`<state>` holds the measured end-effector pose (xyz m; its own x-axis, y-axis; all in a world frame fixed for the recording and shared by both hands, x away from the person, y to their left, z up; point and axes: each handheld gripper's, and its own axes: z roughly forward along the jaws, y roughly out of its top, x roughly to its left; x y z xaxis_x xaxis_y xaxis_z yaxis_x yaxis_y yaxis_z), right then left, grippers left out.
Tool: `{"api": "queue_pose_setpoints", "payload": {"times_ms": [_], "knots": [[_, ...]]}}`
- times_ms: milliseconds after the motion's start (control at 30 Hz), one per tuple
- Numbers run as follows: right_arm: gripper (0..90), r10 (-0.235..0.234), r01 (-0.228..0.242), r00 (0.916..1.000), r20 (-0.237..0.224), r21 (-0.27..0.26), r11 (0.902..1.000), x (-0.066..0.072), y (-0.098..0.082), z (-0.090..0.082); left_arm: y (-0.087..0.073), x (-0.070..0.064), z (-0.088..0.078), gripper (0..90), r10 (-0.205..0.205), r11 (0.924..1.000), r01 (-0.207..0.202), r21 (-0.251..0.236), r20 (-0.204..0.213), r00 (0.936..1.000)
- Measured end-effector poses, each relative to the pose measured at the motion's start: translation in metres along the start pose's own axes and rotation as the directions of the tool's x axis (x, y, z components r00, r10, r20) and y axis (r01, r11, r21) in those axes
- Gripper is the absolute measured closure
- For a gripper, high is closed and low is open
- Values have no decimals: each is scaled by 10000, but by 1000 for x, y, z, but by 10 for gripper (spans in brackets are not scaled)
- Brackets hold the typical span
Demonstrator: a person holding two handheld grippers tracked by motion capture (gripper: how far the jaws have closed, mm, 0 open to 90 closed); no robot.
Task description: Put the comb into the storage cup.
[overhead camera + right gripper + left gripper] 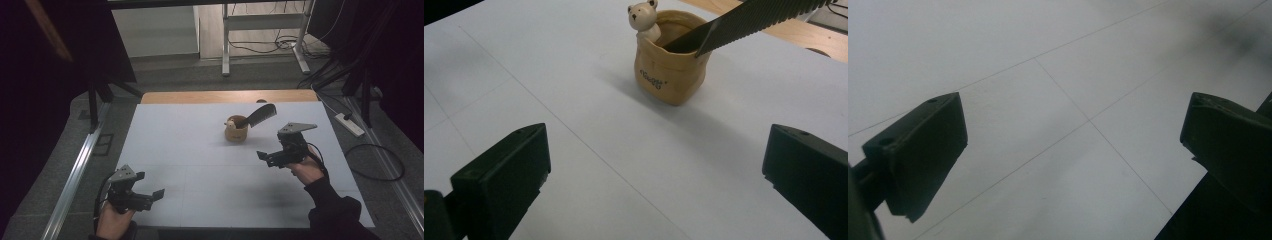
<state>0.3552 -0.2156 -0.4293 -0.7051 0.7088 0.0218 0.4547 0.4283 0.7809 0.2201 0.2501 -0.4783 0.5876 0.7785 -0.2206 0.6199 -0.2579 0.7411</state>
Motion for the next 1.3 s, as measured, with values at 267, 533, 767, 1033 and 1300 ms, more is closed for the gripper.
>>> {"api": "queue_pose_setpoints", "payload": {"times_ms": [267, 533, 767, 1033, 1300], "knots": [[0, 36, -37, 9999, -132, -58, 10000, 5, -4, -8, 0, -1, 1, 0, 83, 9999, -83, 115, 8, 10000], [0, 185, -187, 9995, -275, -69, 9998, 5, -12, -16, 0, 0, 1, 0, 55, 9999, -55, 105, 65, 10000], [0, 270, -270, 9995, -179, 37, 9996, 3, -22, -22, 0, 0, 0, 0, 7, 10000, -7, 28, 146, 9999], [0, 320, -320, 9994, -124, -37, 9995, 3, -29, -32, 0, 0, 1, 0, 21, 10000, -22, 44, 187, 9998], [0, 308, -308, 9995, 9, -5, 9995, 4, -35, -39, 0, 0, 0, 0, 19, 10000, -20, 46, 212, 9998]]}}
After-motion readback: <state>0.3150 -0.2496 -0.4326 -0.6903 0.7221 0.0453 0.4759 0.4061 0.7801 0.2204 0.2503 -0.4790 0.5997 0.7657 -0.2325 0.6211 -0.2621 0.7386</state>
